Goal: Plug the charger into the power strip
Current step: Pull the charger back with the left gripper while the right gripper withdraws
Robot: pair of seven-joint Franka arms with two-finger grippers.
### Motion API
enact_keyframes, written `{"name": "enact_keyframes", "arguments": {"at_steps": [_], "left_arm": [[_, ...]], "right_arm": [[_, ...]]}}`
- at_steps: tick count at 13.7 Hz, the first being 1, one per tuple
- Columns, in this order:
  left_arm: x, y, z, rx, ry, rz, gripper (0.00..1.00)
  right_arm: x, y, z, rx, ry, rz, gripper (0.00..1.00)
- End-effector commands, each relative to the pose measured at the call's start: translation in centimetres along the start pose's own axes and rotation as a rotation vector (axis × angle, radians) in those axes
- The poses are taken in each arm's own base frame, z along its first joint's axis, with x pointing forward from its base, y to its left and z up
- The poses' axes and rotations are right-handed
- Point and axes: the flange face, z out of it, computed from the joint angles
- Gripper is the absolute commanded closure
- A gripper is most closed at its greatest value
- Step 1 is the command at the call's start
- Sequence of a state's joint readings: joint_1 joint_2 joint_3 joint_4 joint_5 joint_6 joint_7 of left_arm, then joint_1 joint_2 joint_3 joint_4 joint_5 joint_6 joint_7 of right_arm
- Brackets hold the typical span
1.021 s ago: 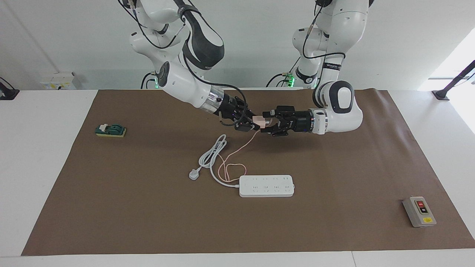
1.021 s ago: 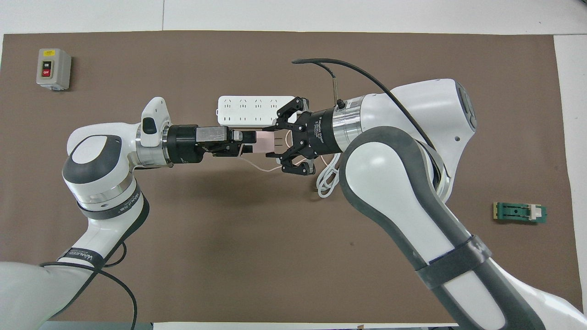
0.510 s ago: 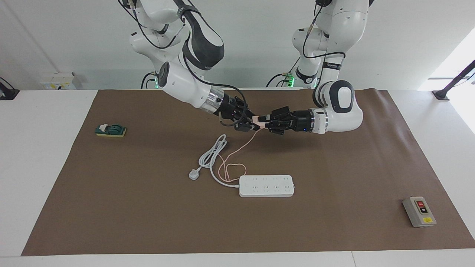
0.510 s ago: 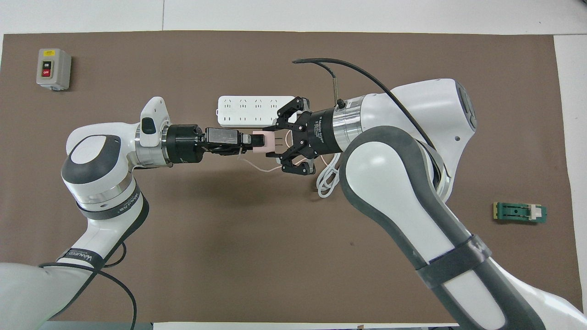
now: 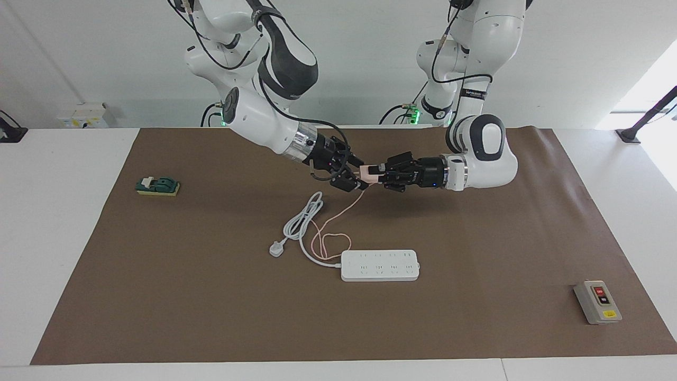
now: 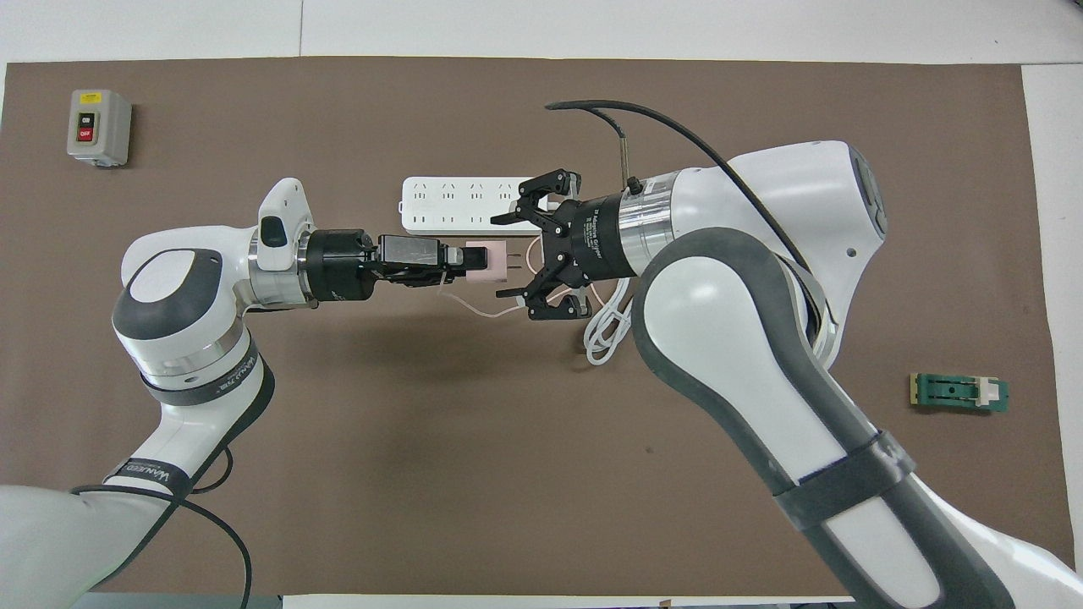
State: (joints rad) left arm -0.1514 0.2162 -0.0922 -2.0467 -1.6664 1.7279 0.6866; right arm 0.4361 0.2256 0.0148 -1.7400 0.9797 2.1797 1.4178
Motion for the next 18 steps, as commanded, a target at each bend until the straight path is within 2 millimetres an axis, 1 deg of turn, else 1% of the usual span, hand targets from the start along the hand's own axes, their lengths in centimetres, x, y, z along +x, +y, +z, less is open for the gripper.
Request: {"name": "enact_keyframes", "arguments": {"at_steps": [1,4,5,7,9,11,12,13,14,15,16,17,18], "left_arm": [[-0.5,0.4,-0.1,-0.005,0.016,-0.012,1.00],[-0.5,0.4,-0.3,-0.001,0.023,-0.015,1.00],[-0.2,0.9,-0.8,0.004,0.039,-0.029,1.00],[0.7,2.8,-2.1,0.038,0.087,-0.099,1.00],[1.4,5.5,-3.9,0.115,0.100,-0.188,1.00],[2.2,9.7,-5.6,0.298,0.162,-0.250,1.00],[2.6,11.6,-7.1,0.376,0.190,-0.301,1.00],[2.9,13.2,-8.3,0.472,0.206,-0.348,1.00],[3.1,14.5,-9.5,0.581,0.204,-0.364,1.00],[3.4,16.1,-10.9,0.681,0.196,-0.348,1.00],[3.3,17.9,-11.5,0.815,0.143,-0.296,1.00],[3.2,18.0,-12.1,0.934,0.107,-0.285,1.00],[2.7,17.9,-12.8,0.979,0.091,-0.299,1.00]], "right_arm": [[-0.4,-0.5,-0.3,0.009,-0.017,0.016,0.00],[-0.6,-0.7,-0.6,0.013,-0.020,0.012,0.00],[-0.6,-0.7,-0.6,0.013,-0.020,0.012,0.00],[-0.6,-0.7,-0.6,0.014,-0.020,0.013,0.00],[-0.6,-0.8,-0.7,0.015,-0.020,0.012,0.00],[-0.5,-1.0,-1.0,0.023,-0.015,0.011,0.00],[0.0,-1.4,-1.6,0.033,-0.010,0.018,0.00],[1.2,-2.4,-3.0,0.056,-0.004,0.035,0.00],[1.8,-2.9,-3.9,0.071,-0.003,0.043,0.00],[2.7,-3.4,-5.0,0.088,0.006,0.052,0.00],[3.5,-3.8,-6.0,0.101,0.026,0.052,0.00],[4.1,-4.1,-6.7,0.109,0.058,0.038,0.00],[4.7,-4.6,-7.9,0.120,0.086,0.025,0.00]]}}
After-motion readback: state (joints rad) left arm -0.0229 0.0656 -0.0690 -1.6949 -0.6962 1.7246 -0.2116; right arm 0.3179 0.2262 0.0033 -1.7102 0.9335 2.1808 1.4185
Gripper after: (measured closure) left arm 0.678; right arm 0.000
